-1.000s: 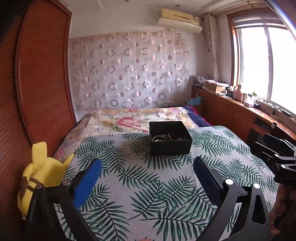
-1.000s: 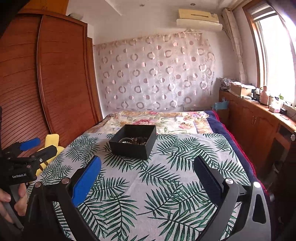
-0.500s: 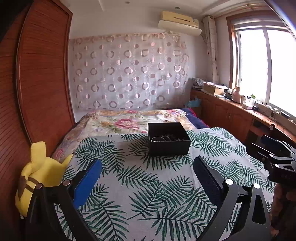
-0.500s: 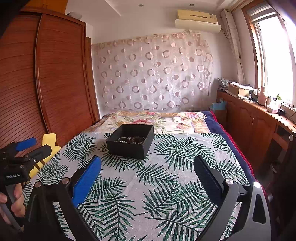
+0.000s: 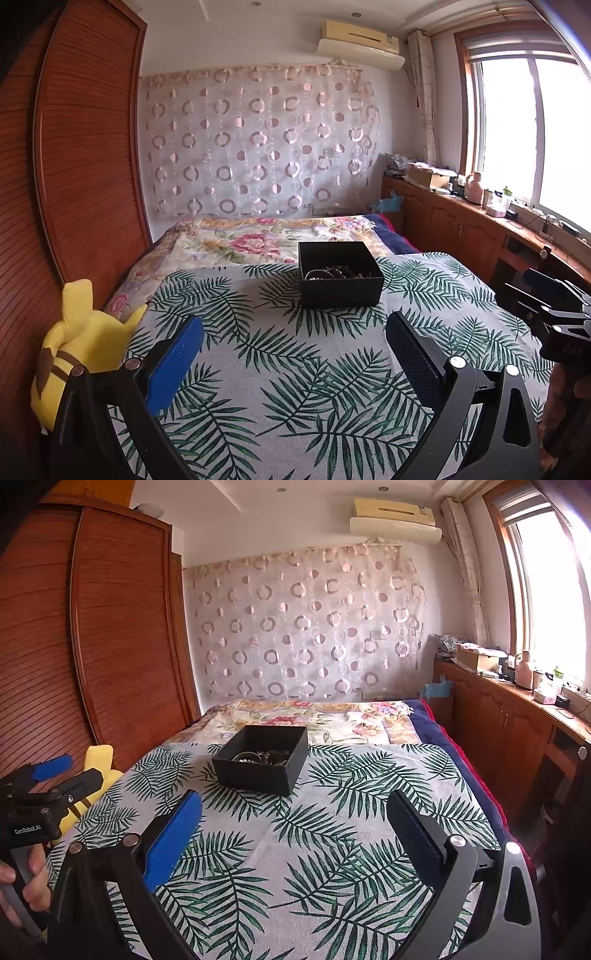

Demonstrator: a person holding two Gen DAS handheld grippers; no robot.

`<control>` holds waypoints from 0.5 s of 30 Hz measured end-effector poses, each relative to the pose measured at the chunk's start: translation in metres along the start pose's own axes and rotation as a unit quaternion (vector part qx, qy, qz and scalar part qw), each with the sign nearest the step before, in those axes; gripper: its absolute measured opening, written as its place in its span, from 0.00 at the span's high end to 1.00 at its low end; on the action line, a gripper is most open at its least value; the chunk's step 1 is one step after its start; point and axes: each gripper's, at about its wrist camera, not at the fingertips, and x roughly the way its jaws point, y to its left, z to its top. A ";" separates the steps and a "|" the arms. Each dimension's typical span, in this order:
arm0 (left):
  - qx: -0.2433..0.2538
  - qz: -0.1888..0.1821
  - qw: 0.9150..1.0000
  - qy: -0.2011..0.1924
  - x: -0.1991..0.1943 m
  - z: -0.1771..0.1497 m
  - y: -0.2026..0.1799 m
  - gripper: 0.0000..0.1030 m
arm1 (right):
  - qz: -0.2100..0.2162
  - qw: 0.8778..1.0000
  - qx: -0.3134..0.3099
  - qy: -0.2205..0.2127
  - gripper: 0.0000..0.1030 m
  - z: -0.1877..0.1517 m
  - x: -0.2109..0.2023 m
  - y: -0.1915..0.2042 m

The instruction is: Organize jewelry

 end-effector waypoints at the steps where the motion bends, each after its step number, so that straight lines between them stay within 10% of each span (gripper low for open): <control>1: 0.001 -0.001 1.000 0.000 0.000 0.000 0.000 0.07 | 0.000 1.000 -0.001 0.000 0.02 0.000 0.000 0.000; 15: 0.002 -0.001 1.000 0.002 0.002 -0.002 0.001 0.07 | -0.001 1.000 0.000 0.003 0.02 -0.003 0.004 0.002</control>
